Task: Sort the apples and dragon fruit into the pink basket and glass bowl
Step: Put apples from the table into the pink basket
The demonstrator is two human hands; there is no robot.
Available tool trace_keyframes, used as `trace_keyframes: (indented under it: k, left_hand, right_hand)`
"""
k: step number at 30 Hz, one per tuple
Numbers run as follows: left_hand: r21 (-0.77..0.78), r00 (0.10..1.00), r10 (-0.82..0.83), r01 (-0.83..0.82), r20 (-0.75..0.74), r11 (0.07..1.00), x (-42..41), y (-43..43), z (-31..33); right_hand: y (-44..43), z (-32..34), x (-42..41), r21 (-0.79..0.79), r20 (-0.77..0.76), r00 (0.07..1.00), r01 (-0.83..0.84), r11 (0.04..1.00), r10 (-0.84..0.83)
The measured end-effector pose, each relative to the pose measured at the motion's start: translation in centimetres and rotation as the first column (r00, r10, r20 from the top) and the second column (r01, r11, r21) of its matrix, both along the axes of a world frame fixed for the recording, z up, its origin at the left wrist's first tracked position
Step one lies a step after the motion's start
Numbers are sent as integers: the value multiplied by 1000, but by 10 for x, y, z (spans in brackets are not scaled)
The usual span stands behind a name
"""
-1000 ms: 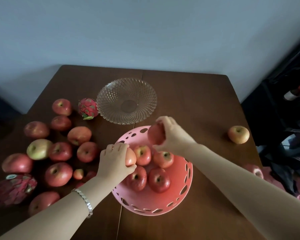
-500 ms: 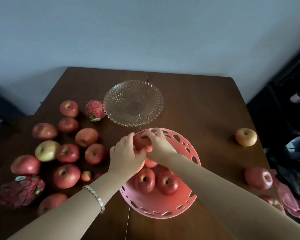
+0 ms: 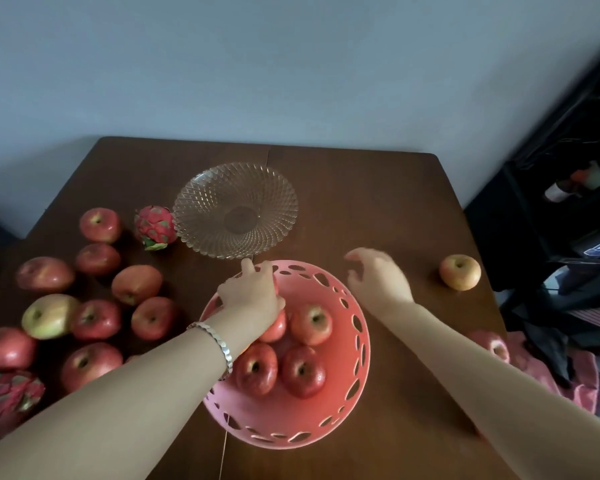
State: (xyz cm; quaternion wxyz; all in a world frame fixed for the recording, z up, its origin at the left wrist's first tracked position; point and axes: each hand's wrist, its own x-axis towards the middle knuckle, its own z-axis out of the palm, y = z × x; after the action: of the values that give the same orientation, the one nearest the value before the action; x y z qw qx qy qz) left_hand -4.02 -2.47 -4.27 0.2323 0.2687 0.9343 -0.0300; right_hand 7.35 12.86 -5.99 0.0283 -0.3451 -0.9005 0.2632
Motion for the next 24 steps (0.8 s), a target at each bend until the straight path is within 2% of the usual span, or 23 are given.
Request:
trace_keyframes:
  k: [2, 5, 7, 9, 14, 16, 18, 20, 22, 24]
  left_hand:
    - [-43, 999, 4, -6, -42, 999, 4, 2, -4]
    - [-113, 997, -1, -9, -81, 994, 8, 7, -10]
    - [-137, 995, -23, 10, -93, 991, 10, 10, -13]
    - [-146, 994, -42, 27, -101, 989, 11, 11, -17]
    - [-149, 990, -43, 23, -133, 989, 13, 10, -20]
    - [-146, 990, -46, 26, -135, 989, 13, 9, -20]
    - [-130, 990, -57, 40, -130, 991, 12, 6, -19]
    - [-84, 990, -61, 51, -127, 995, 11, 1, -18]
    - [-34, 990, -63, 59, -125, 998, 9, -7, -17]
    - [-2, 988, -67, 67, -137, 998, 6, -16, -16]
  right_hand:
    - [42, -5, 18, 98, 114, 978, 164, 982, -174]
    - [99, -23, 42, 158, 441, 806, 364, 918, -395]
    - [122, -38, 53, 197, 522, 734, 391, 899, -434]
    - [133, -54, 57, 188, 535, 727, 393, 900, -430]
    - [137, -65, 57, 227, 426, 762, 432, 873, -488]
    - [132, -56, 56, 215, 402, 799, 392, 894, -447]
    - [119, -39, 48, 154, 323, 877, 323, 934, -357]
    - [97, -16, 33, 74, 131, 961, 237, 969, -245]
    - [66, 9, 15, -23, -45, 991, 124, 992, -125]
    - [29, 29, 1, -125, -134, 991, -24, 992, 7]
